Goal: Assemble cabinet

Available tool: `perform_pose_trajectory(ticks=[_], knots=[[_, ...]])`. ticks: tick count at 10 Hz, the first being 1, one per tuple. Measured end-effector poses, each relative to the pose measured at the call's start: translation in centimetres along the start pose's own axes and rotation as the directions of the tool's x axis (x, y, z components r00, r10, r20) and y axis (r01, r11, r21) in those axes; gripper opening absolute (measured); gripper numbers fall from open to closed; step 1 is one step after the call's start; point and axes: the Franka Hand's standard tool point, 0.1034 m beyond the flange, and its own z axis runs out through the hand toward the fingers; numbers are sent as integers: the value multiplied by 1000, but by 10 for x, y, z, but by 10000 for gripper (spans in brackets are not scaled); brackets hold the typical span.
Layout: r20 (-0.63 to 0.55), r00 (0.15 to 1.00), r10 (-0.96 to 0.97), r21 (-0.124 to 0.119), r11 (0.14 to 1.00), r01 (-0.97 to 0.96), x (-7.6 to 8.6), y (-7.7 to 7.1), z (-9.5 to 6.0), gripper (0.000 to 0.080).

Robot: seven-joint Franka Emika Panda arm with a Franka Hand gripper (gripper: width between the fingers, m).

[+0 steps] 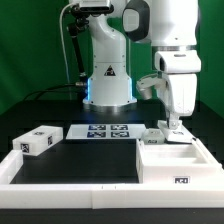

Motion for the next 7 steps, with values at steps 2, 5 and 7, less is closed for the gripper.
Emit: perform_pose_trajectory(ticks=[2, 5, 7], knots=[[6, 1000, 4, 7, 1000, -4, -1, 6, 0, 70], [10, 1000, 10, 13, 1000, -10, -3, 12, 1, 70], [10, 1000, 10, 14, 1000, -10, -3, 12, 1, 70]])
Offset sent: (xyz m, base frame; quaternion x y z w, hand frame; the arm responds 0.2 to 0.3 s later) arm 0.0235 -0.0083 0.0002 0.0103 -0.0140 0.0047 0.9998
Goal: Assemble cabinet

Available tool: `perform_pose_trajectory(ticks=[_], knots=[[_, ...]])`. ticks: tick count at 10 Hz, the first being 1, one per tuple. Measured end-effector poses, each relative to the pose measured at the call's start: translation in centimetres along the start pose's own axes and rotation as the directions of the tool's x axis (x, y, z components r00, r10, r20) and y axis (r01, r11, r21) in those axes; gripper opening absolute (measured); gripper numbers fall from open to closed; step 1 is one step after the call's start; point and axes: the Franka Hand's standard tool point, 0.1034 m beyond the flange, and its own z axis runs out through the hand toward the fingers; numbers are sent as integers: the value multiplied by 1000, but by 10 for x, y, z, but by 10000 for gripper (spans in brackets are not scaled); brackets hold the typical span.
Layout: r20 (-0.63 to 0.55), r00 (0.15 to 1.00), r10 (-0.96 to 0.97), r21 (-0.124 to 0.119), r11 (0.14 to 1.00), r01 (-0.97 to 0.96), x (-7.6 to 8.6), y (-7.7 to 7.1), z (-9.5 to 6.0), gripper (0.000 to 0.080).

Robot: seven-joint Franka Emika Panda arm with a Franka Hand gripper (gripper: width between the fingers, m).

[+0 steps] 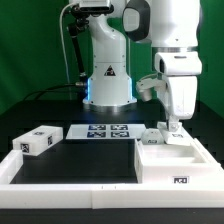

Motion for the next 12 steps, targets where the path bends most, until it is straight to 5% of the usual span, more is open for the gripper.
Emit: perform_pose_trajectory(ticks=[2, 7, 10, 12], knots=[[-6, 1000, 3, -1, 1000, -3, 1, 1, 4, 70], [-17, 1000, 19, -20, 1000, -19, 2, 50, 3, 70], [-17, 1000, 12, -20, 1000, -13, 2, 50, 3, 70], [-31, 999, -12, -46, 999, 10, -1, 51, 4, 70]])
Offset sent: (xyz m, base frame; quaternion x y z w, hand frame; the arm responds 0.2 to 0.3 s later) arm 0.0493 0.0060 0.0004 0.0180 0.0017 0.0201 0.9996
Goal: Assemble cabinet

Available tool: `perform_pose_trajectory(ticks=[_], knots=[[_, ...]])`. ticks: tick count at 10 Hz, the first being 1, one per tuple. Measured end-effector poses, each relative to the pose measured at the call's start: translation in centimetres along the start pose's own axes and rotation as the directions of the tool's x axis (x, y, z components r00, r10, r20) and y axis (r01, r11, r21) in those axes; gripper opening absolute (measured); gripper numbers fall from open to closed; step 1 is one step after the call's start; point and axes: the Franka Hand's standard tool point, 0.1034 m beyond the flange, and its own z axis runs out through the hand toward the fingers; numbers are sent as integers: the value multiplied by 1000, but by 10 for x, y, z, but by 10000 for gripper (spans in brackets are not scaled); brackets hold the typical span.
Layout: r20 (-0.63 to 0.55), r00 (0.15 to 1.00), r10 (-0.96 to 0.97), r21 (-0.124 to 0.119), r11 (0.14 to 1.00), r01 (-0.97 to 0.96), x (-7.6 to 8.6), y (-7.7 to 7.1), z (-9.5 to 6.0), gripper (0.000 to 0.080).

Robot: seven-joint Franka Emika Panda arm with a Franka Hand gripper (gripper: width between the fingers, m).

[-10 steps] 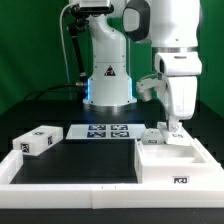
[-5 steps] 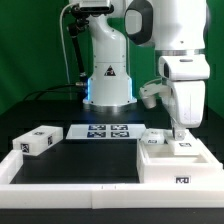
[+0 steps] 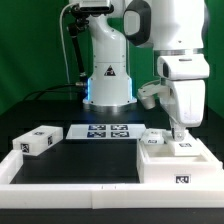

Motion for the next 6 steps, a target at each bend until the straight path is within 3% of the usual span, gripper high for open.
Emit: perform_pose_trajectory(ticks=[1, 4, 6], knots=[[4, 1000, -2, 6, 1000, 2, 2, 9, 0, 70], [-3, 1000, -11, -16, 1000, 11, 0, 52, 1, 71], [4, 1000, -21, 15, 1000, 21, -2, 59, 4, 71]])
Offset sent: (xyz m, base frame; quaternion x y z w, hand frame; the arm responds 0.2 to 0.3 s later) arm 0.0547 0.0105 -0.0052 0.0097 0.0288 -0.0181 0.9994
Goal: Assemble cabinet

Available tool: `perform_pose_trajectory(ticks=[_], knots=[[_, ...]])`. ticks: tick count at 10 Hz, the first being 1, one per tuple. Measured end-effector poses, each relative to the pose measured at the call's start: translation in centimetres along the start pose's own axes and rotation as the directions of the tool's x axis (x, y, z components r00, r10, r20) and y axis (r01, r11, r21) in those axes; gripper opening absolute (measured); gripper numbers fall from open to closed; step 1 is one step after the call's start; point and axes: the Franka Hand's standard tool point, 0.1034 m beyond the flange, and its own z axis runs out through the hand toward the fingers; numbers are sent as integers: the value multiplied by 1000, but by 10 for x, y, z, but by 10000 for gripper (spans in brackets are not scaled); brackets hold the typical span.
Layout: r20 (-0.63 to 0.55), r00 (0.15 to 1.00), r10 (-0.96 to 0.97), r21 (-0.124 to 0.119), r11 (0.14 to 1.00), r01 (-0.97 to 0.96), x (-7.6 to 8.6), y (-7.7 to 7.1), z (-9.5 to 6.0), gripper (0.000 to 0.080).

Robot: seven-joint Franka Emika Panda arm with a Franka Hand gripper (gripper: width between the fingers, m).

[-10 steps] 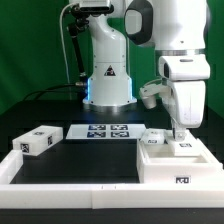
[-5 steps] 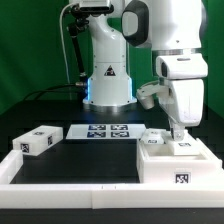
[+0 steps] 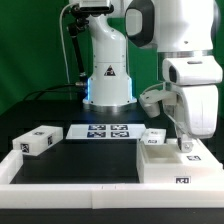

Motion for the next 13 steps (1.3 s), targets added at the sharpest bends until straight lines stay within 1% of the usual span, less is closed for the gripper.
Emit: perform_pose_trajectory(ticks=[1, 2, 3, 5, 6, 7, 8, 9, 10, 11, 12, 13], knots=[[0, 1000, -4, 25, 1000, 4, 0, 0, 0, 72], [6, 1000, -14, 45, 999, 13, 0, 0, 0, 72], [11, 1000, -13, 56, 998, 12, 0, 0, 0, 72], [10, 1000, 1, 51, 999, -1, 1, -1, 1, 72], [11, 1000, 0, 51, 999, -1, 1, -2, 1, 169], [11, 1000, 0, 52, 999, -1, 1, -2, 1, 305], [12, 1000, -2, 54, 999, 1, 1, -1, 1, 305], [12, 1000, -4, 52, 999, 3, -1, -1, 0, 505], [13, 1000, -4, 52, 999, 4, -1, -1, 0, 640], [15, 1000, -7, 51, 999, 6, -2, -1, -1, 640], [19, 1000, -8, 47, 999, 7, -2, -6, -6, 769], [23, 1000, -12, 41, 999, 11, -2, -13, -12, 790]])
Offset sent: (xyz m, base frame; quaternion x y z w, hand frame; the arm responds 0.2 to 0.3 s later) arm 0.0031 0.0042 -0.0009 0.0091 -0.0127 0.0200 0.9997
